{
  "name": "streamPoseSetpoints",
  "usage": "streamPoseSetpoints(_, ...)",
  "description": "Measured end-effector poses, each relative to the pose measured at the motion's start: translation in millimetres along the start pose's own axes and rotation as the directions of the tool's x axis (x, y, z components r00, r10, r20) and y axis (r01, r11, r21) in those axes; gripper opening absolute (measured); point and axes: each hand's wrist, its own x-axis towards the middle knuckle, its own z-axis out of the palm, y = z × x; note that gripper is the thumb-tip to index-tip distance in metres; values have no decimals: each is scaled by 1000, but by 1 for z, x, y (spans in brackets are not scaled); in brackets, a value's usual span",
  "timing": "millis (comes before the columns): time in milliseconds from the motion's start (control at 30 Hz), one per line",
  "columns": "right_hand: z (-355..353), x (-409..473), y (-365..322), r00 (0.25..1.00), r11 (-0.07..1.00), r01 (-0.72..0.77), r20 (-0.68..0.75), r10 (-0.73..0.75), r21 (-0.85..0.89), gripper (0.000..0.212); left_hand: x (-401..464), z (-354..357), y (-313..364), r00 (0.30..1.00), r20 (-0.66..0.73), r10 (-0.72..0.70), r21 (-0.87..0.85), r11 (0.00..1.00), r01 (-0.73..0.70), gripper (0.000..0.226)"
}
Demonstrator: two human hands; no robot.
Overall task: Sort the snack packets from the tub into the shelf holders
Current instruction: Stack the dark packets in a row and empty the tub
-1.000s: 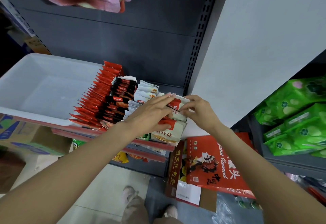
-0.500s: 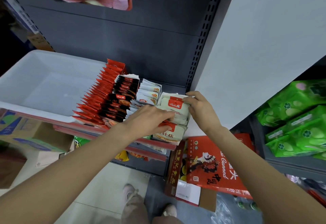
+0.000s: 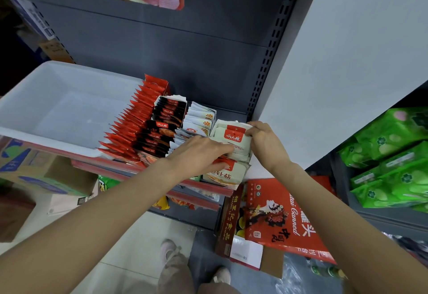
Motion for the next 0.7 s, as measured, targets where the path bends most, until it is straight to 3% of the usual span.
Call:
streamPoseSetpoints(133, -4, 2, 0, 998, 989, -49, 53, 41, 140, 18, 1, 4, -1, 999, -1, -35, -4, 999, 35, 29)
streamPoseSetpoints(300, -15, -9, 5, 990, 967, 20, 129, -54, 254, 19, 8, 14, 3, 988, 69, -141, -31, 989, 143, 77)
streamPoseSetpoints(533, -19, -22, 8, 974, 976, 220, -48, -220, -9, 36, 17, 11, 1, 977, 149, -151, -14, 988, 155, 70)
streamPoseSetpoints(700, -27, -25, 7, 976, 974, 217, 19, -216, -59, 35, 17, 10, 1, 981, 125, -151, -27, 988, 155, 60)
